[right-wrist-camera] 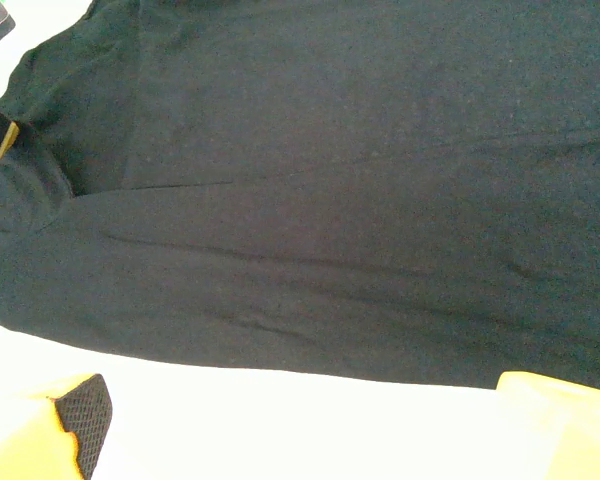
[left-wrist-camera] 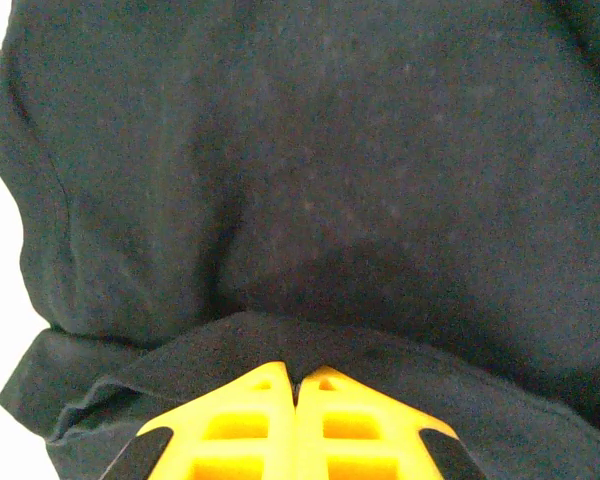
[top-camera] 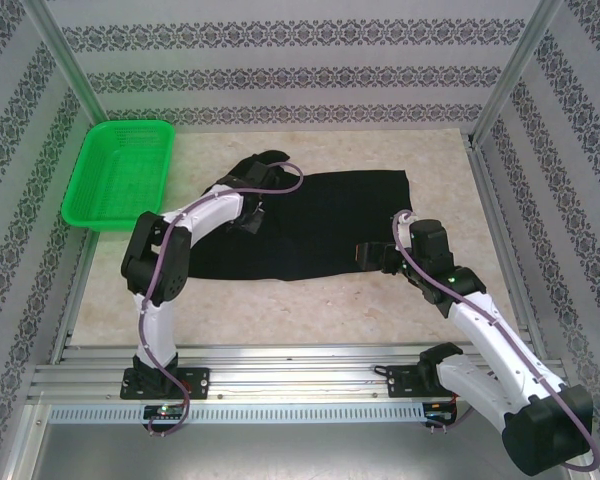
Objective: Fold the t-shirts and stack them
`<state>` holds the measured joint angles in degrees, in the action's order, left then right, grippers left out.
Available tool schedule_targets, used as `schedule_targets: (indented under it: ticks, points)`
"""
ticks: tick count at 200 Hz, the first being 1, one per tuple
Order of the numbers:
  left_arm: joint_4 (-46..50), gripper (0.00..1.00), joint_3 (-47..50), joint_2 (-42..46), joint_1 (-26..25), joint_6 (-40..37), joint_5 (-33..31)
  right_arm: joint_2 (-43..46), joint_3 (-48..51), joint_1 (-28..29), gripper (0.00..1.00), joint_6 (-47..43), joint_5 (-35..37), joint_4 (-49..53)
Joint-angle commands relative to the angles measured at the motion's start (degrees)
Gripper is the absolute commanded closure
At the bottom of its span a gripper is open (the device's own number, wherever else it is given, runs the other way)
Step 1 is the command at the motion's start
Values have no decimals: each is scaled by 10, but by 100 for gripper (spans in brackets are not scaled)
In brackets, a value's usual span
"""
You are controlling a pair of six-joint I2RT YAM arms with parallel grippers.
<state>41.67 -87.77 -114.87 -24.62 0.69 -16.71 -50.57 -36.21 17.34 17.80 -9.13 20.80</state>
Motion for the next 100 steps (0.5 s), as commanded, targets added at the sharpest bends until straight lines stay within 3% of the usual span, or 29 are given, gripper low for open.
schedule_targets:
  ticks: [1,78,88,100]
  points:
    - [25,94,-31,-19,5,-30,-18,-5,2,-6,2,2,-8,-8]
    - [10,93,-65,-63,5,-59,-26,-17,-3,-6,2,0,-9,-9]
    - [7,88,-67,-67,5,-58,-30,-18,-3,-6,2,0,-10,-9]
    - [5,69,-70,-71,5,-51,-39,-18,-3,-6,2,0,-10,-9]
